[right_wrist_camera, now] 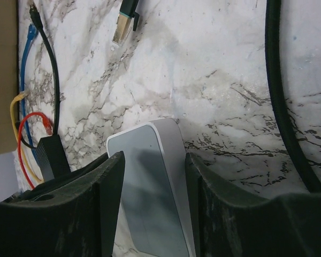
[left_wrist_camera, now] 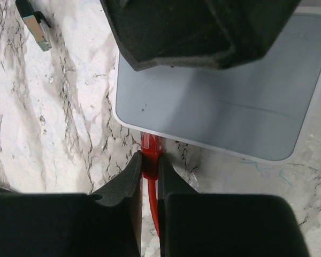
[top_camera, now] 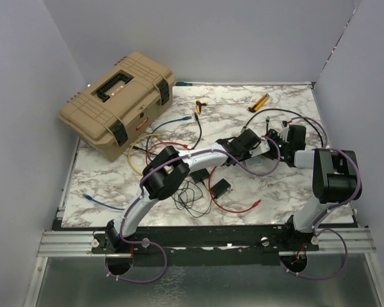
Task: Insert the plug into the switch port
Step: Insert the connector into the switch port.
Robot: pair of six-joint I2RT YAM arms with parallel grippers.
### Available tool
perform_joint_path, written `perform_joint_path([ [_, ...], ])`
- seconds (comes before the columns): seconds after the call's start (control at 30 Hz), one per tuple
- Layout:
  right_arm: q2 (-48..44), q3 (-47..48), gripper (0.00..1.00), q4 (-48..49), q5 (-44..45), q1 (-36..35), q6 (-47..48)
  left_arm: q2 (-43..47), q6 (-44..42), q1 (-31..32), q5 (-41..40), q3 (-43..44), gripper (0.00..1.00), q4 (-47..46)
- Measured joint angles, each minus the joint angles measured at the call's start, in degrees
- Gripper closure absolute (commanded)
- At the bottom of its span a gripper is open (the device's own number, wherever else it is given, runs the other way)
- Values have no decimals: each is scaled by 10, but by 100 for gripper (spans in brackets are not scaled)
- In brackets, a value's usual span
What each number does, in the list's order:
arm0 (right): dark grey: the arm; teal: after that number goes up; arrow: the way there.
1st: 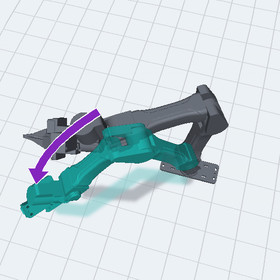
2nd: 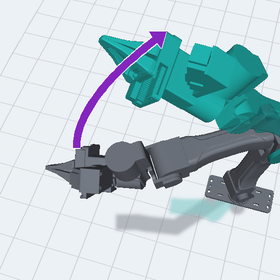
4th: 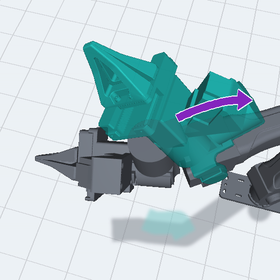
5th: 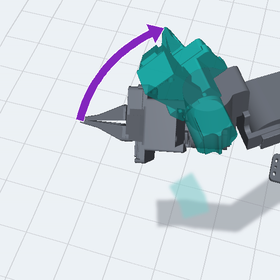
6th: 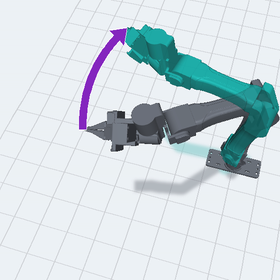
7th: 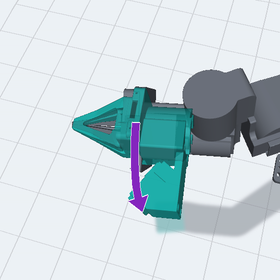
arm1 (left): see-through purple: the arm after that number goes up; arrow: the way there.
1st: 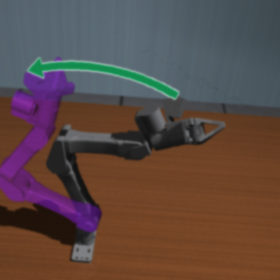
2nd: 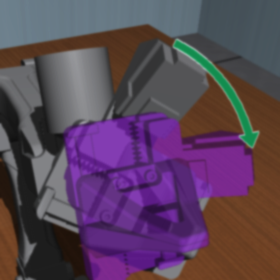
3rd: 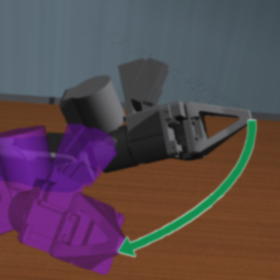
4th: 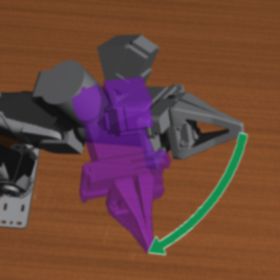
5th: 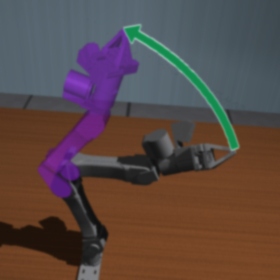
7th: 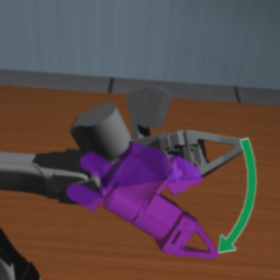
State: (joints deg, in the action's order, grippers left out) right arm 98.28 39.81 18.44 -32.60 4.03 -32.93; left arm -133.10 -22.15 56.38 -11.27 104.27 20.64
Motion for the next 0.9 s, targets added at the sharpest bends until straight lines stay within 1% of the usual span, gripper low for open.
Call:
perform_joint_path([
  [0.43,8,-2,49,14,-39,1,2,3,-48,0,-2,-2,100,11],
  [0.9,23,-2,49,31,-73,-11,9,5,-62,0,-14,7,100,55],
])
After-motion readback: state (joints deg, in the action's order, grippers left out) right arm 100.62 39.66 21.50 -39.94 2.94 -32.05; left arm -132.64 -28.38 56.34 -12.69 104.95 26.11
